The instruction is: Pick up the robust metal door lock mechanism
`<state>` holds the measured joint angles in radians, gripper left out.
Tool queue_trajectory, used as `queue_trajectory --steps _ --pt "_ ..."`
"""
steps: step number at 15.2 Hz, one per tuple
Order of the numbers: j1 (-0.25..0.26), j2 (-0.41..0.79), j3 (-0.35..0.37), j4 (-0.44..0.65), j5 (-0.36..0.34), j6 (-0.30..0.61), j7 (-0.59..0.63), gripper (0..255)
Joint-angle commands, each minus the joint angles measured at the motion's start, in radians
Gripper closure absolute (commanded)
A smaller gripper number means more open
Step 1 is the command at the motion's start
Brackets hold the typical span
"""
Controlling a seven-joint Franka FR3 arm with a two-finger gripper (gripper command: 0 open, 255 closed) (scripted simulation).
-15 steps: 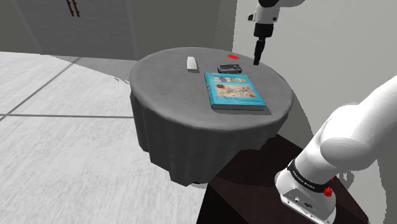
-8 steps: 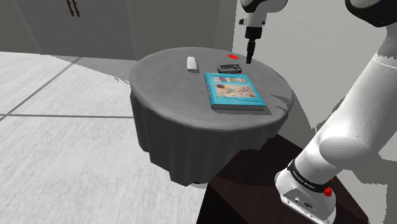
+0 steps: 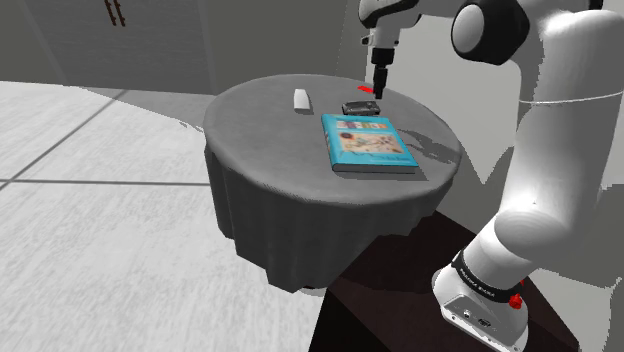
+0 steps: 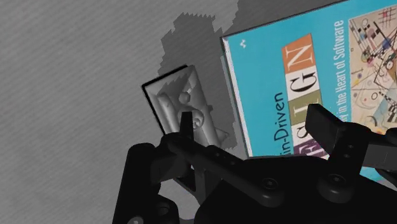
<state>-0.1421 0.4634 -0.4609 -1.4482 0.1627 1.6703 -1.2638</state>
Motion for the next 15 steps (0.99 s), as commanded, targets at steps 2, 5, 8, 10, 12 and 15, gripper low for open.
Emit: queue_trajectory --steps 2,5,8,10,12,15 --pt "-0.07 0.168 0.029 0.221 0.049 -0.069 -0.07 0" --pt "-0.096 0.233 0.044 0.302 0.063 -0.088 -0.087 0" --pt "-0.091 0.237 0.045 0.267 0.065 -0.051 -0.09 0" --pt "-0.089 0.241 0.047 0.247 0.067 -0.026 -0.091 0" --pt "-0.087 0.245 0.048 0.231 0.069 -0.008 -0.092 0" --pt "-0.088 0.247 0.048 0.235 0.069 -0.009 -0.092 255"
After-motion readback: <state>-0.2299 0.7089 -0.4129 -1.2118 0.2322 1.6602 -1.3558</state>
